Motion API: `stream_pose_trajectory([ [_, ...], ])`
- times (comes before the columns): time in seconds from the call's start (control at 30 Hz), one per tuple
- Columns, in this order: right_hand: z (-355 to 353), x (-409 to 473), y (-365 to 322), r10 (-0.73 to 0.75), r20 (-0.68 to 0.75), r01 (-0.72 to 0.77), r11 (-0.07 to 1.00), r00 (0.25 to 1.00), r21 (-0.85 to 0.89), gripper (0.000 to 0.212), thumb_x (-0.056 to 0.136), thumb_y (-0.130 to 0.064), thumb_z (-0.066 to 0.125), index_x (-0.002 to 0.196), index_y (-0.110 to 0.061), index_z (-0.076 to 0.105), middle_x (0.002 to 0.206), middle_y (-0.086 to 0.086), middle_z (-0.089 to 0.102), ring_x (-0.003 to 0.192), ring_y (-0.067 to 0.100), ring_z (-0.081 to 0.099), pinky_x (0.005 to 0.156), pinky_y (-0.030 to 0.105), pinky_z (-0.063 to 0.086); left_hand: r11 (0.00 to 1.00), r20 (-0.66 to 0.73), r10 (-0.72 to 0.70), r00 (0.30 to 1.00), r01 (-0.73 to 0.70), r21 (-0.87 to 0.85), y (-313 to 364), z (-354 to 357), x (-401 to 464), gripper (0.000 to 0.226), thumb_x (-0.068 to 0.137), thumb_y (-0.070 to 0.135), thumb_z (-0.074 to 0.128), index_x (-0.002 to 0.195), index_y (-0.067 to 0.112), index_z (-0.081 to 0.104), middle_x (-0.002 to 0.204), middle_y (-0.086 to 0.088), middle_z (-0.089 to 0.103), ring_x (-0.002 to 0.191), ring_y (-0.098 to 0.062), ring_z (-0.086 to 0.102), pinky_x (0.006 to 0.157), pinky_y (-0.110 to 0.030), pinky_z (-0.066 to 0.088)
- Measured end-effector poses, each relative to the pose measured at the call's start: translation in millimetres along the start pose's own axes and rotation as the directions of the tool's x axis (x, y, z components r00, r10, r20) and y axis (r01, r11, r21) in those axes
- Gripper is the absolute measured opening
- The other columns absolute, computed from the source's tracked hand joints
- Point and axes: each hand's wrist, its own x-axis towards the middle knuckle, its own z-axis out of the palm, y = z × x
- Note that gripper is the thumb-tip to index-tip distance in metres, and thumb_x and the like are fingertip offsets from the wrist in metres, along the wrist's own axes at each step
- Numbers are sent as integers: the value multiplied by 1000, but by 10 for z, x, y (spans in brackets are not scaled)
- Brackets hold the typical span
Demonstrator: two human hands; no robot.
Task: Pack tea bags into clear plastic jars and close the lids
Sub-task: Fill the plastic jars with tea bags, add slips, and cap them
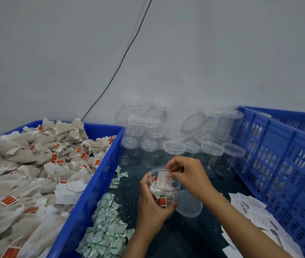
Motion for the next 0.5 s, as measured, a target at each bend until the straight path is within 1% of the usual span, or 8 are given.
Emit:
stream_pose_trajectory([
  [0.07,20,34,-14,42,0,-42,999,999,2,25,75,-1,77,90,-19,71,72,-11,69,70,-1,66,72,16,55,1000,-1,0,1000,0,5,6,-3,-3,101,54,32,89,133,48,28,128,11,53,113,-10,60,86,-31,56],
  [0.1,27,53,-22,54,12,-54,998,998,-13,22,74,-2,78,88,-19,72,71,-11,69,69,-1,66,74,18,55,1000,-3,0,1000,0,6,11,-5,-5,101,53,32,89,133,49,28,128,11,54,112,-10,60,86,-33,56],
  [0.2,63,100,-61,57,98,-40,985,994,-165,13,75,-11,79,78,-22,73,72,-14,69,72,0,66,77,23,55,1000,-18,5,1000,-4,29,37,-6,-14,100,53,38,87,131,54,27,129,11,53,113,-10,59,88,-34,55],
  [0.3,100,116,-112,-4,127,53,921,992,-387,14,76,-19,77,73,-26,66,77,-11,69,78,6,62,79,27,50,999,-19,6,1000,-5,46,46,-7,-19,102,52,40,88,130,57,25,131,10,53,114,-10,59,89,-34,55],
  [0.37,123,133,-134,-63,132,118,877,989,-466,21,78,-15,73,73,-27,58,75,-11,64,77,11,59,82,29,46,999,-20,-9,1000,10,38,40,-10,-19,103,52,38,89,130,58,25,131,10,53,113,-10,60,87,-35,56],
  [0.4,127,147,-147,-84,149,148,857,985,-494,20,80,-13,71,75,-27,57,77,-10,64,79,13,58,85,30,44,999,-24,-13,1000,14,43,40,-12,-19,103,51,38,89,130,59,25,130,10,53,113,-9,60,87,-35,56],
  [0.43,123,163,-158,-93,185,178,835,978,-521,16,82,-14,68,79,-28,60,82,-10,66,83,14,58,87,30,42,998,-29,-13,999,15,54,41,-13,-19,104,51,39,89,130,59,25,130,11,53,112,-7,60,87,-34,56],
  [0.5,102,202,-181,-72,303,245,773,950,-585,9,87,-23,66,92,-29,70,95,-8,70,95,16,55,89,32,36,998,-30,-10,999,12,64,44,-11,-21,104,51,39,89,132,56,25,130,11,53,113,-8,59,88,-36,56],
])
